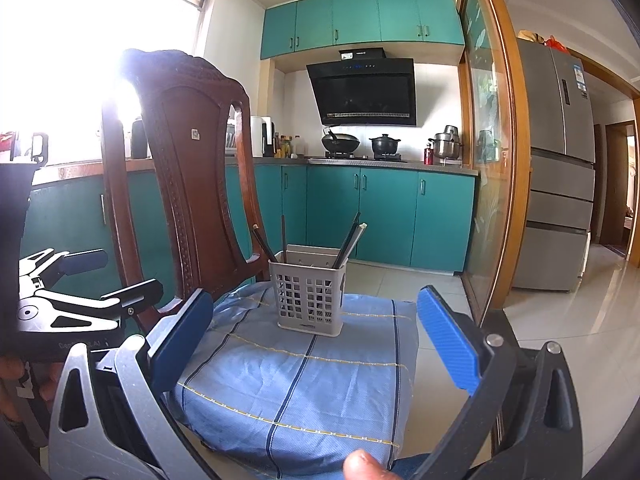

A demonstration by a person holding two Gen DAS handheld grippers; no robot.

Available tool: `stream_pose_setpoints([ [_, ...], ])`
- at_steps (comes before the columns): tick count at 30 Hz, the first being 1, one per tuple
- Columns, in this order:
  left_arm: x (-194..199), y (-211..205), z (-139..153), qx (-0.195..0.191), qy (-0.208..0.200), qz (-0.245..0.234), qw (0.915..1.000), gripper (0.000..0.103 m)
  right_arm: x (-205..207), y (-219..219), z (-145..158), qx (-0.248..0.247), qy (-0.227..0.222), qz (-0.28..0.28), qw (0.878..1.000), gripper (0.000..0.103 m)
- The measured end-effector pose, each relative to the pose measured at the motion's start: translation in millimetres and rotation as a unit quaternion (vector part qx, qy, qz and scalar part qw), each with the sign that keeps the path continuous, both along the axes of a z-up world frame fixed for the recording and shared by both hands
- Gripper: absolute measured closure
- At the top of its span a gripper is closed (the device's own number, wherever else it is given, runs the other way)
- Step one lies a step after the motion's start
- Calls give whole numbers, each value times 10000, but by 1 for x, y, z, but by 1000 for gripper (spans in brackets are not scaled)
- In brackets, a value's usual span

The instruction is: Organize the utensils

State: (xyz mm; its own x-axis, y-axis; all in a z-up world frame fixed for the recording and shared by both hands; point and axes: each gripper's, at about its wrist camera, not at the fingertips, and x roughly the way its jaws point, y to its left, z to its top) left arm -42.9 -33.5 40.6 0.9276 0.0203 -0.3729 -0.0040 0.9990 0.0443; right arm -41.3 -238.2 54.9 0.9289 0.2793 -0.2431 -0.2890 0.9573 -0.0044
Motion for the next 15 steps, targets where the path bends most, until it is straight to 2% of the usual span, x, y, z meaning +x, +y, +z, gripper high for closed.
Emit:
stream_pose_setpoints([
  [15, 3, -1, -4, 0, 65, -2, 10000, 4, 1, 2, 1, -21, 31, 40, 10000, 3],
])
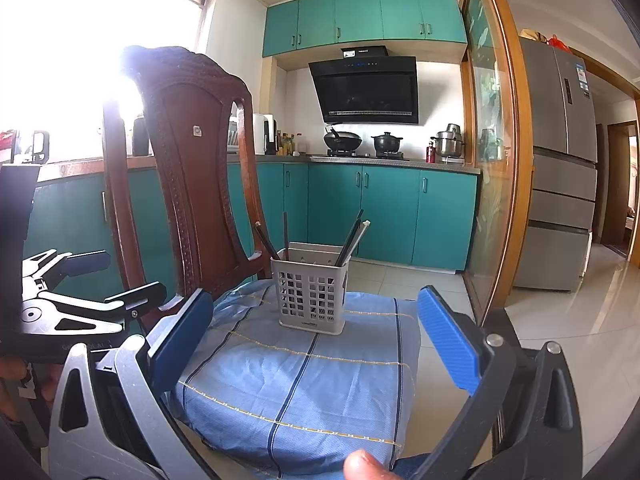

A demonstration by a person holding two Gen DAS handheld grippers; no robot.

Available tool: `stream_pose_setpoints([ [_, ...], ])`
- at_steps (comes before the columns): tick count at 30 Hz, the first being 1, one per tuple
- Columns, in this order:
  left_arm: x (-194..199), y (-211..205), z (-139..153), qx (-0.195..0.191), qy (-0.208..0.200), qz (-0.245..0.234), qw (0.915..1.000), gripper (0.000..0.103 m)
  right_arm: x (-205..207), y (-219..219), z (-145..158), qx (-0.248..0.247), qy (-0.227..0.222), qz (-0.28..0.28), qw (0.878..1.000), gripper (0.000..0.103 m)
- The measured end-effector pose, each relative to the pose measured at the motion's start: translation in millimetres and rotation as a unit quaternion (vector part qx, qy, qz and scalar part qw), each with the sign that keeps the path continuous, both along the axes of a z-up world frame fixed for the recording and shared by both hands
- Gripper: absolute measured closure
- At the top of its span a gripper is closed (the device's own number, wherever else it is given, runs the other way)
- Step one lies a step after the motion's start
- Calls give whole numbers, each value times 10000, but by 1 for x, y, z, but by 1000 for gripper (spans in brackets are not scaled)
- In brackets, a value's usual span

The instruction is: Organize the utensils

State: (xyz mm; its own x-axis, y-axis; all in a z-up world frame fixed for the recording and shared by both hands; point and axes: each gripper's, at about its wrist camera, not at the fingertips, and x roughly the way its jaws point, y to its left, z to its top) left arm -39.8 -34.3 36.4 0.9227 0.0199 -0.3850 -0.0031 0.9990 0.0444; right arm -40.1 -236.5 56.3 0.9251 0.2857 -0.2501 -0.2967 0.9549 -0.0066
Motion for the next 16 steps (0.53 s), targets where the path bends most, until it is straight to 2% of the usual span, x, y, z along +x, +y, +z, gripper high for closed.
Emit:
stream_pose_setpoints([
  [11, 4, -1, -4, -68, 90, -34, 9999, 4, 8, 2, -4, -38, 120, 1, 9999, 3],
  [13, 8, 0, -7, -80, 171, -15, 9998, 4, 13, 1, -7, -26, 201, -33, 9998, 3],
  [16, 18, 3, -13, -146, 384, 45, 9991, 4, 35, -2, -19, 76, 581, -157, 9982, 3],
])
